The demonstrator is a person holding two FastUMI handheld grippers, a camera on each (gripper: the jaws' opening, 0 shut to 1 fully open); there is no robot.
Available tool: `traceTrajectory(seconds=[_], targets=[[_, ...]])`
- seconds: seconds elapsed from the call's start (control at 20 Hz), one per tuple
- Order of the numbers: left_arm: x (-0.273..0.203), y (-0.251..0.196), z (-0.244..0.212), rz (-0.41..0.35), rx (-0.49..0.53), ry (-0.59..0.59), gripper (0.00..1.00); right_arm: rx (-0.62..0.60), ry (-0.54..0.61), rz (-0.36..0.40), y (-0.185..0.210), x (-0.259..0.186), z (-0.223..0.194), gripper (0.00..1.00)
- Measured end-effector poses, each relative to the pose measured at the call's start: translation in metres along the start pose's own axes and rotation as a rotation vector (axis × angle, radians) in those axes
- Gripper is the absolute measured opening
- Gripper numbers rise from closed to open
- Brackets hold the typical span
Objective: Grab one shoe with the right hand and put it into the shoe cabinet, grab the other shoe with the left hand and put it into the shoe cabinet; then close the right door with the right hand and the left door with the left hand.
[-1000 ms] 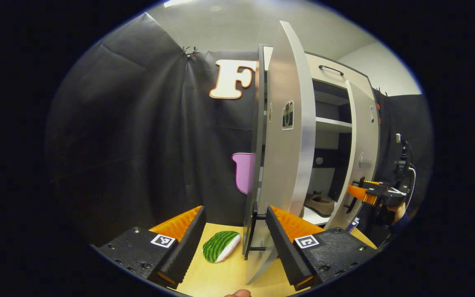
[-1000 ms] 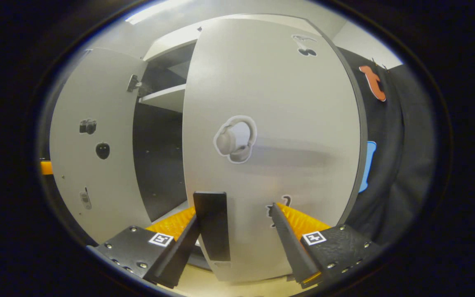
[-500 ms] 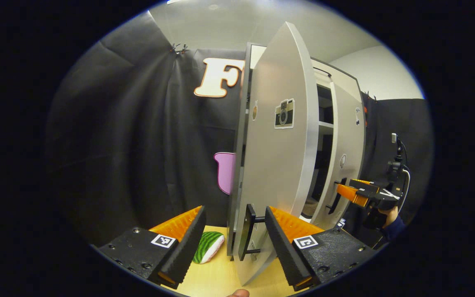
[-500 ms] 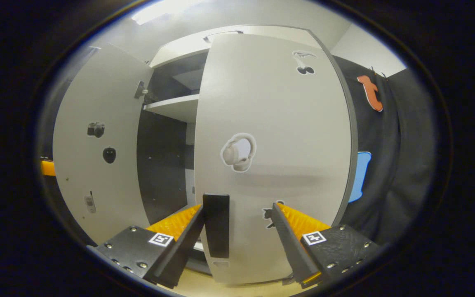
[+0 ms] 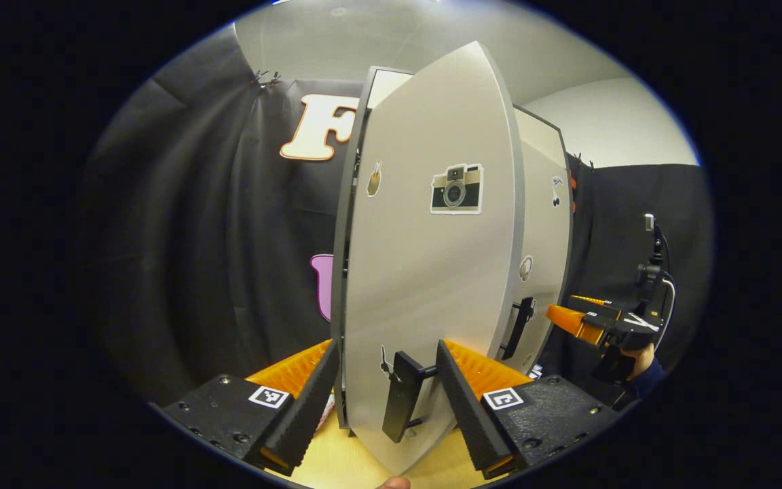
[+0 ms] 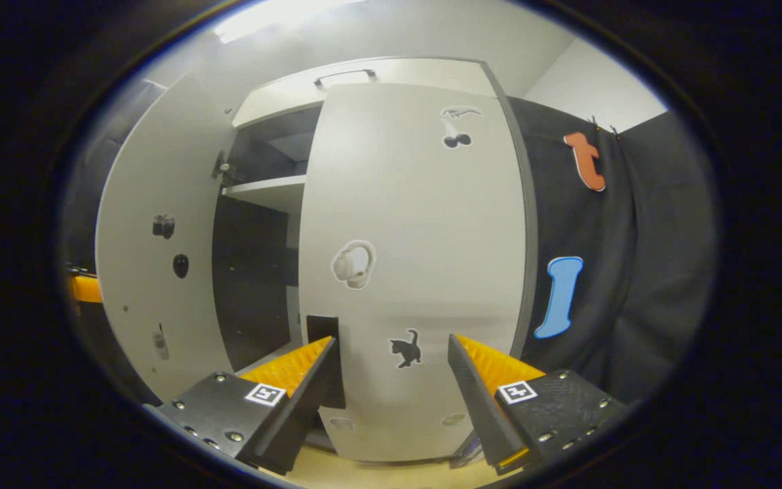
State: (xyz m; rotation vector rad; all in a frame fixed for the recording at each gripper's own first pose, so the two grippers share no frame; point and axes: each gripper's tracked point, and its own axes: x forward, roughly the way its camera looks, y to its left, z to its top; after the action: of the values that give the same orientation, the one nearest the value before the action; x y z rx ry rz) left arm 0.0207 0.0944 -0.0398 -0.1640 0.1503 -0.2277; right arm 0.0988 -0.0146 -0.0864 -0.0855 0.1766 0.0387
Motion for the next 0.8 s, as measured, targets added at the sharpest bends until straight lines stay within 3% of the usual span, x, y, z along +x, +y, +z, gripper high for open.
traceTrajectory(seconds=[0.05, 0.2, 0.25, 0.3, 0.6, 0.8], targets=[[0.004, -0.004, 0.001, -0.010, 0.002, -0.005, 0.84, 0.000, 0.004, -0.009, -0.005, -0.003, -0.001, 0.98], [0.014, -0.020, 0.000, -0.040, -0.004, -0.013, 0.89, 0.001, 0.006, -0.030, -0.016, -0.012, 0.000, 0.98], [0.020, -0.025, -0.001, -0.053, -0.008, -0.014, 0.84, -0.003, 0.006, -0.038, -0.020, -0.014, 0.000, 0.98], [0.027, -0.031, -0.001, -0.065, -0.012, -0.015, 0.89, -0.007, 0.003, -0.048, -0.025, -0.017, 0.001, 0.98], [0.069, -0.068, 0.000, -0.087, 0.088, -0.039, 0.93, -0.006, 0.003, -0.127, -0.064, -0.035, 0.000, 0.98], [0.096, -0.086, -0.010, -0.117, 0.045, -0.027, 0.92, 0.014, 0.011, -0.183, -0.094, -0.047, -0.007, 0.98]])
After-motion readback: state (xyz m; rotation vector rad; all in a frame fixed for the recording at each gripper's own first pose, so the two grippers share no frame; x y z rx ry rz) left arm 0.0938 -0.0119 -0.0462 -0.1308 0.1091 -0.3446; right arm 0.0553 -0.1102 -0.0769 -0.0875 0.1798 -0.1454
